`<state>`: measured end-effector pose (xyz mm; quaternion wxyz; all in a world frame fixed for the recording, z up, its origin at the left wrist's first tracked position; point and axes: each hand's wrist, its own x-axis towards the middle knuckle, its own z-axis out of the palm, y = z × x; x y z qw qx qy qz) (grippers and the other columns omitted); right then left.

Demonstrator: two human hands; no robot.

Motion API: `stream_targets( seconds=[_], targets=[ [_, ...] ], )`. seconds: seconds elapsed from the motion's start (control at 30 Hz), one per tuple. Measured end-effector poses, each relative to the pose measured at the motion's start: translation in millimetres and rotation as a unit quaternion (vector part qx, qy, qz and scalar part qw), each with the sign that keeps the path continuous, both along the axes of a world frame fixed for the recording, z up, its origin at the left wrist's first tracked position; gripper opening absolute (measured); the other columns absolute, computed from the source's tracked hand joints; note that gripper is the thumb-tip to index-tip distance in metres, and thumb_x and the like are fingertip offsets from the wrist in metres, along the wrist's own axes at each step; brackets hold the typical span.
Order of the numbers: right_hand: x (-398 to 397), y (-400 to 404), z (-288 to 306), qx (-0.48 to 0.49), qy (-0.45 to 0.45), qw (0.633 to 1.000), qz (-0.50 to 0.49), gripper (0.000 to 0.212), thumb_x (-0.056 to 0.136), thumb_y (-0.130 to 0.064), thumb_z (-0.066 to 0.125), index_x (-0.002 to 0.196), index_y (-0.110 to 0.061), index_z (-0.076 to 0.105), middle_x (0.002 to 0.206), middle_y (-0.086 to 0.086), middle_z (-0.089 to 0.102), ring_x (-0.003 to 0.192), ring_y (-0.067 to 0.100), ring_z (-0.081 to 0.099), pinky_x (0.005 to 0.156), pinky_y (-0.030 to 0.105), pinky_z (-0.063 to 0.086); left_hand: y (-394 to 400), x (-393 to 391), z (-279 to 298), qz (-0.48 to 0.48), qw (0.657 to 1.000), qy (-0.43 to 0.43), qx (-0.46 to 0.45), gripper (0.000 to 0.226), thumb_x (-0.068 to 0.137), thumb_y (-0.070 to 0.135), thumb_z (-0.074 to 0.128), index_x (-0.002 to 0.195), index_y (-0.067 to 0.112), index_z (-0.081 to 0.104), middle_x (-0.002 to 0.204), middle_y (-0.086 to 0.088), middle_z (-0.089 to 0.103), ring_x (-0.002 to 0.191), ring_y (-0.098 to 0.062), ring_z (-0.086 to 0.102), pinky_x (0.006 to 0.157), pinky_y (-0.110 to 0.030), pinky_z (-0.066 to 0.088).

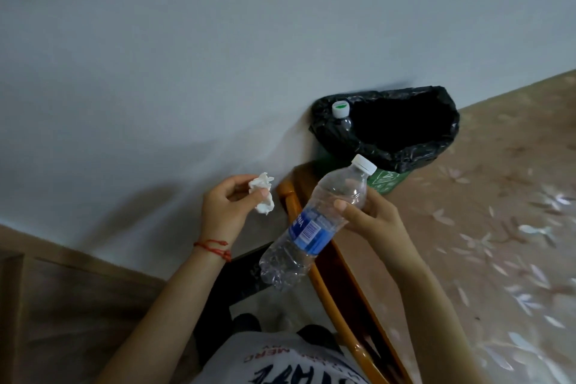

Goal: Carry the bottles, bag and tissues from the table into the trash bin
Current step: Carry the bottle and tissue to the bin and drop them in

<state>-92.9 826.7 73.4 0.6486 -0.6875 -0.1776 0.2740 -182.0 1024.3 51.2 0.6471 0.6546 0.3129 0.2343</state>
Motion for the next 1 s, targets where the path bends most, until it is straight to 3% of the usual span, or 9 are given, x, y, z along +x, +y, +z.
stream_targets(
  seconds=[0.13, 0.27, 0.4, 0.5, 0.6, 0.77, 1.0],
  targets=[
    [7.3, -15.0, 4.3, -0.006, -0.008, 0.999, -0.042, 0.033, 0.081, -0.024, 0.065, 0.111, -0.015, 0.059, 0.104, 0.007, 0.069, 0.093, 0.018, 0.068, 0.078, 0.026, 0.056, -7.1, 24.1, 4.7, -0.045, 0.999, 0.002, 0.000, 0.022, 0.071, -0.004, 0.070, 0.086, 0.012, 0.068, 0.077, 0.002, 0.068, 0.061, 0.002, 0.063, 0.057, -0.010, 0.048],
    [8.7, -25.3, 7.4, -0.013, 0.001, 0.996, -0.092, 0.038, 0.079, -0.027, 0.059, 0.114, -0.015, 0.058, 0.105, 0.004, 0.070, 0.094, 0.018, 0.068, 0.076, 0.026, 0.056, -5.5, 45.0, 2.6, -0.096, 0.995, 0.023, -0.012, 0.023, 0.071, 0.003, 0.072, 0.080, 0.024, 0.069, 0.080, -0.001, 0.070, 0.072, -0.014, 0.066, 0.068, -0.026, 0.055],
    [7.6, -28.5, 8.5, -0.015, -0.004, 0.987, -0.159, 0.041, 0.076, -0.030, 0.061, 0.113, -0.014, 0.058, 0.104, 0.005, 0.070, 0.093, 0.017, 0.068, 0.077, 0.028, 0.057, -0.2, 67.1, 4.5, -0.155, 0.987, 0.033, 0.000, 0.021, 0.072, 0.005, 0.073, 0.082, 0.023, 0.068, 0.079, -0.002, 0.070, 0.073, -0.017, 0.065, 0.066, -0.024, 0.056],
    [6.3, -26.4, 11.1, -0.012, -0.003, 0.978, -0.207, 0.039, 0.072, -0.031, 0.062, 0.108, -0.017, 0.059, 0.098, 0.001, 0.072, 0.090, 0.017, 0.069, 0.072, 0.025, 0.057, 5.5, 82.1, 8.7, -0.187, 0.982, 0.026, -0.006, 0.024, 0.071, 0.006, 0.074, 0.076, 0.029, 0.069, 0.077, -0.002, 0.071, 0.074, -0.019, 0.067, 0.068, -0.031, 0.056],
    [5.5, -22.7, 10.8, -0.012, -0.010, 0.972, -0.235, 0.034, 0.072, -0.029, 0.062, 0.104, -0.019, 0.059, 0.093, -0.005, 0.073, 0.087, 0.015, 0.070, 0.069, 0.021, 0.056, 9.8, 94.8, 9.2, -0.221, 0.975, 0.021, 0.012, 0.024, 0.072, 0.006, 0.073, 0.077, 0.029, 0.069, 0.075, 0.000, 0.070, 0.071, -0.014, 0.066, 0.068, -0.025, 0.055],
    [10.9, -22.5, 16.4, -0.012, -0.036, 0.964, -0.265, 0.032, 0.076, -0.025, 0.062, 0.108, -0.018, 0.059, 0.091, 0.001, 0.072, 0.086, 0.014, 0.070, 0.071, 0.023, 0.057, 11.8, 106.8, 4.0, -0.259, 0.965, 0.022, 0.021, 0.017, 0.074, 0.010, 0.072, 0.081, 0.025, 0.068, 0.077, 0.001, 0.070, 0.069, -0.006, 0.066, 0.067, -0.021, 0.054],
    [42.6, -32.6, 34.2, 0.004, -0.049, 0.957, -0.286, 0.023, 0.076, -0.022, 0.063, 0.098, -0.022, 0.061, 0.084, -0.004, 0.073, 0.083, 0.012, 0.070, 0.067, 0.022, 0.056, 6.1, 115.5, -0.8, -0.246, 0.969, 0.025, 0.015, 0.015, 0.074, 0.008, 0.072, 0.088, 0.012, 0.070, 0.076, -0.001, 0.069, 0.065, 0.000, 0.064, 0.060, -0.009, 0.049]
  ],
)
